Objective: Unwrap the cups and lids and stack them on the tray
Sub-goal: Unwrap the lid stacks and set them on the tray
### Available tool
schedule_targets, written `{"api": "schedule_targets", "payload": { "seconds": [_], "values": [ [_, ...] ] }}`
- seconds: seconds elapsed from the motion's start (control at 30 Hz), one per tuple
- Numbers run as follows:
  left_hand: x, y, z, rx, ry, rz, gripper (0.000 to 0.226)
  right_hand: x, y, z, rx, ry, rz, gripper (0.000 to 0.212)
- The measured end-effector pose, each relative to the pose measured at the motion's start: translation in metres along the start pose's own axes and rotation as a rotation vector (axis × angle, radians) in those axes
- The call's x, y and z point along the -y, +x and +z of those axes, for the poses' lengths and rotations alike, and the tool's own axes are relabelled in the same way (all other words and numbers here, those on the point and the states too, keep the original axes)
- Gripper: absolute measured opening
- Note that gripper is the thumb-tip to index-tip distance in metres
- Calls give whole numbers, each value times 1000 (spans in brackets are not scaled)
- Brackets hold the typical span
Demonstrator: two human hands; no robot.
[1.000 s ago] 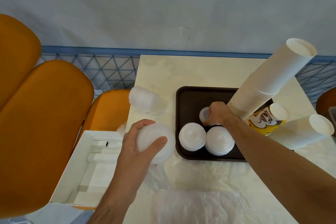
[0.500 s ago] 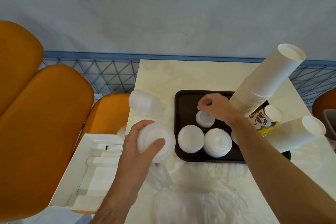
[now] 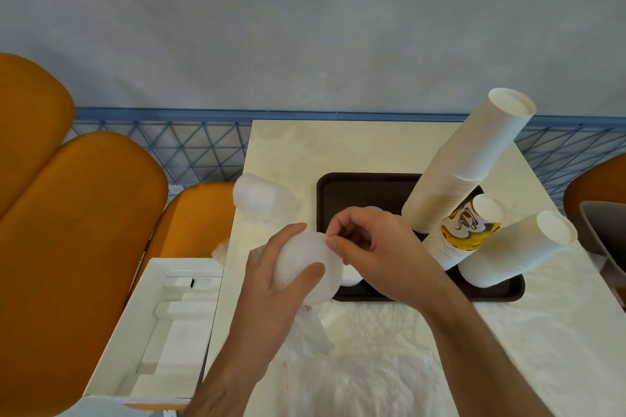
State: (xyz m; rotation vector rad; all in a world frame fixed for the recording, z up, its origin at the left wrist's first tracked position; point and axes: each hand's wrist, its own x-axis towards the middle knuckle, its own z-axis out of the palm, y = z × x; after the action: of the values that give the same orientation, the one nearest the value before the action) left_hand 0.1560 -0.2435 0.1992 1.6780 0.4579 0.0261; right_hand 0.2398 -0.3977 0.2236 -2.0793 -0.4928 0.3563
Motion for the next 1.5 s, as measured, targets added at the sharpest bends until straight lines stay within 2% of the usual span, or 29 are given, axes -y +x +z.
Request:
{"api": "schedule_targets", "payload": {
  "seconds": [0.13, 0.27, 0.37, 0.43, 0.53, 0.6, 0.63, 0.67, 0.7, 0.77, 0.8, 0.87, 1.07, 1.2, 1.5],
  "values": [
    [-4, -1, 4, -11, -29, -30, 44, 0, -3, -4, 4, 39, 16, 10],
    [-5, 0, 7, -30, -39, -19, 51, -1, -4, -7, 4, 279, 48, 7],
    [-7, 0, 8, -2, -37, -9, 51, -2, -7, -8, 66, 354, 85, 22],
    [-8, 0, 9, 21, -21, -1, 52, -7, -7, -9, 88, 349, 100, 23],
    [-8, -1, 7, 31, -76, 2, 56, -15, -2, -10, 94, 705, 179, 29],
    [-8, -1, 4, 27, -131, -2, 52, -23, 6, -17, 14, 925, 205, 30],
    [-7, -1, 2, 15, -150, -6, 50, -30, 13, -23, -38, 955, 202, 29],
    [-6, 0, 1, -2, -155, -10, 49, -39, 22, -28, -91, 890, 196, 27],
    [-5, 1, -1, -27, -151, -13, 47, -50, 33, -33, -151, 718, 197, 23],
    [-4, 1, -3, -69, -131, -16, 46, -82, 55, -39, -259, 192, 207, 25],
    [-2, 1, -4, -83, -121, -17, 46, -99, 66, -40, -275, -39, 205, 30],
    [2, 2, -6, -101, -106, -19, 49, -133, 86, -36, -249, -284, 209, 35],
    [8, 3, -13, -110, -76, -35, 48, -180, 106, -14, -69, -509, 256, 39],
    [9, 4, -15, -124, -88, -51, 47, -182, 108, -11, 32, -570, 353, 41],
    [11, 5, -16, -152, -111, -82, 51, -179, 117, -14, 178, -656, 359, 37]
  ]
}}
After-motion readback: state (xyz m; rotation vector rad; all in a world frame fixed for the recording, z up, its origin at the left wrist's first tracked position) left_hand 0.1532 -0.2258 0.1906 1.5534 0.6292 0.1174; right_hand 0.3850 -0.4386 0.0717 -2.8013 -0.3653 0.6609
